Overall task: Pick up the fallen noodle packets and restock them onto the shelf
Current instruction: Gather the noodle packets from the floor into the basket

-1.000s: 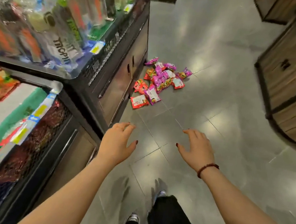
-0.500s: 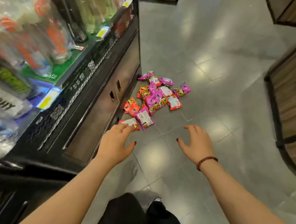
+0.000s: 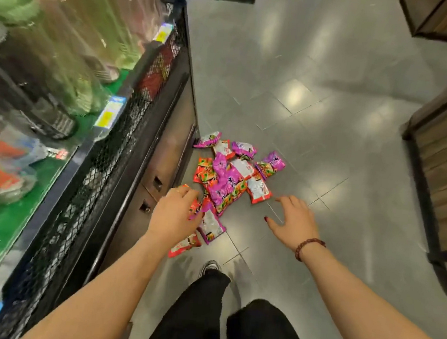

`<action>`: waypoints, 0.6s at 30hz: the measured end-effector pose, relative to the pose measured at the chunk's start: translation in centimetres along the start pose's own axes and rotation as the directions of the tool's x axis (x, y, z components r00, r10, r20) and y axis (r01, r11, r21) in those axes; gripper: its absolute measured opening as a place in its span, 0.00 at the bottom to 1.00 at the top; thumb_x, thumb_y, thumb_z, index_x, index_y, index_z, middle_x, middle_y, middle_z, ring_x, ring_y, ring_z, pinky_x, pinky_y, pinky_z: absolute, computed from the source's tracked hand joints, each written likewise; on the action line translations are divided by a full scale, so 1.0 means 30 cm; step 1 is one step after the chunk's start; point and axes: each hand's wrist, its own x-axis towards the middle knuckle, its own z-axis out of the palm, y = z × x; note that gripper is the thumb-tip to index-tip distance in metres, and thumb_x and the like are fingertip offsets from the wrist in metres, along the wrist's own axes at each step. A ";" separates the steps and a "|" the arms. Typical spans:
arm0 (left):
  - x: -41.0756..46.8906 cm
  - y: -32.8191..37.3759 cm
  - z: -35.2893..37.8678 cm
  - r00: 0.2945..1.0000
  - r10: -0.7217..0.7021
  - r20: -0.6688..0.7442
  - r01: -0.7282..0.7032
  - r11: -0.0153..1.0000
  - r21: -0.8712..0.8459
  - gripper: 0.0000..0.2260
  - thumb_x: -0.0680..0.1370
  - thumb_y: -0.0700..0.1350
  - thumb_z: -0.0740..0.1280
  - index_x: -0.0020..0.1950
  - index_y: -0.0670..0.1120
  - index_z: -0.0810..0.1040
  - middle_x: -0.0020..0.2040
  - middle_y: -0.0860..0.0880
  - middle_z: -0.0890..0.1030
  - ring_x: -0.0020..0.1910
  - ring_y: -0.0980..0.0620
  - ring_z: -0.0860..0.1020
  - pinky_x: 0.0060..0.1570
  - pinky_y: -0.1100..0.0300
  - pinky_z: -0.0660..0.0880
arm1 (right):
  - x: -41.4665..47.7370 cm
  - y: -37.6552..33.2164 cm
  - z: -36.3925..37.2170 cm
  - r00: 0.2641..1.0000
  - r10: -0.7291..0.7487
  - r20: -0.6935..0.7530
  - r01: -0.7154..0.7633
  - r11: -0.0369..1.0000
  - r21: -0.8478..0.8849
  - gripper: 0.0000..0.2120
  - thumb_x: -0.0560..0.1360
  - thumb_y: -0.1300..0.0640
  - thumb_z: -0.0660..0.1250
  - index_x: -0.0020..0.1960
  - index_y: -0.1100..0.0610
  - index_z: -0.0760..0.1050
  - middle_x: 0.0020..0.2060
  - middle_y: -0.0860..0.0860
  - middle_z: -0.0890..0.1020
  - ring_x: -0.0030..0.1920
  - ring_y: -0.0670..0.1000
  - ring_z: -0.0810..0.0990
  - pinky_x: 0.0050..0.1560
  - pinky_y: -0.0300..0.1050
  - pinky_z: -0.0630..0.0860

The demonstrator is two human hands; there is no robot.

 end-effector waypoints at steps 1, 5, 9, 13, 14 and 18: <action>0.064 -0.020 -0.006 1.000 -0.013 0.012 0.013 1.000 -0.010 0.18 0.71 0.49 0.70 0.59 0.45 0.78 0.54 0.45 0.79 0.54 0.40 0.77 0.48 0.45 0.77 | 0.054 -0.003 -0.010 1.000 0.015 0.003 -0.016 0.999 0.038 0.26 0.75 0.46 0.68 0.68 0.54 0.69 0.63 0.53 0.74 0.64 0.56 0.69 0.62 0.47 0.66; 0.271 -0.076 -0.006 0.991 -0.115 0.066 0.121 0.988 -0.100 0.20 0.72 0.46 0.71 0.62 0.45 0.77 0.56 0.43 0.78 0.57 0.39 0.76 0.51 0.46 0.76 | 0.252 0.020 -0.018 0.997 0.056 0.055 -0.063 0.989 0.133 0.24 0.72 0.49 0.71 0.65 0.55 0.72 0.58 0.56 0.76 0.61 0.59 0.73 0.60 0.51 0.70; 0.445 -0.139 0.068 0.972 -0.192 0.133 0.207 0.972 -0.109 0.22 0.73 0.49 0.71 0.65 0.43 0.75 0.62 0.43 0.76 0.61 0.39 0.74 0.55 0.47 0.75 | 0.482 0.063 0.007 0.990 0.078 0.115 -0.094 0.985 0.141 0.25 0.72 0.50 0.72 0.66 0.57 0.72 0.60 0.56 0.76 0.62 0.58 0.72 0.61 0.48 0.67; 0.598 -0.199 0.182 0.923 -0.327 0.203 0.357 0.924 -0.136 0.24 0.73 0.50 0.71 0.68 0.46 0.73 0.64 0.46 0.75 0.64 0.43 0.71 0.60 0.49 0.72 | 0.730 0.120 0.075 0.975 0.084 0.204 -0.119 0.980 0.162 0.25 0.73 0.49 0.71 0.66 0.57 0.71 0.60 0.56 0.76 0.63 0.58 0.71 0.62 0.47 0.67; 0.636 -0.218 0.220 0.904 -0.369 0.215 0.404 0.902 -0.152 0.24 0.73 0.51 0.71 0.68 0.47 0.74 0.63 0.46 0.75 0.64 0.44 0.72 0.61 0.49 0.71 | 0.796 0.137 0.103 0.970 0.091 0.225 -0.132 0.975 0.177 0.24 0.73 0.49 0.71 0.65 0.56 0.72 0.60 0.56 0.76 0.63 0.58 0.71 0.61 0.47 0.68; 0.770 -0.263 0.396 0.778 -0.559 0.286 0.624 0.738 -0.256 0.25 0.72 0.48 0.73 0.67 0.45 0.74 0.63 0.43 0.75 0.63 0.42 0.73 0.58 0.54 0.70 | 1.036 0.188 0.249 0.946 0.141 0.293 -0.216 0.947 0.239 0.25 0.72 0.50 0.72 0.65 0.55 0.72 0.59 0.58 0.77 0.63 0.59 0.71 0.62 0.49 0.69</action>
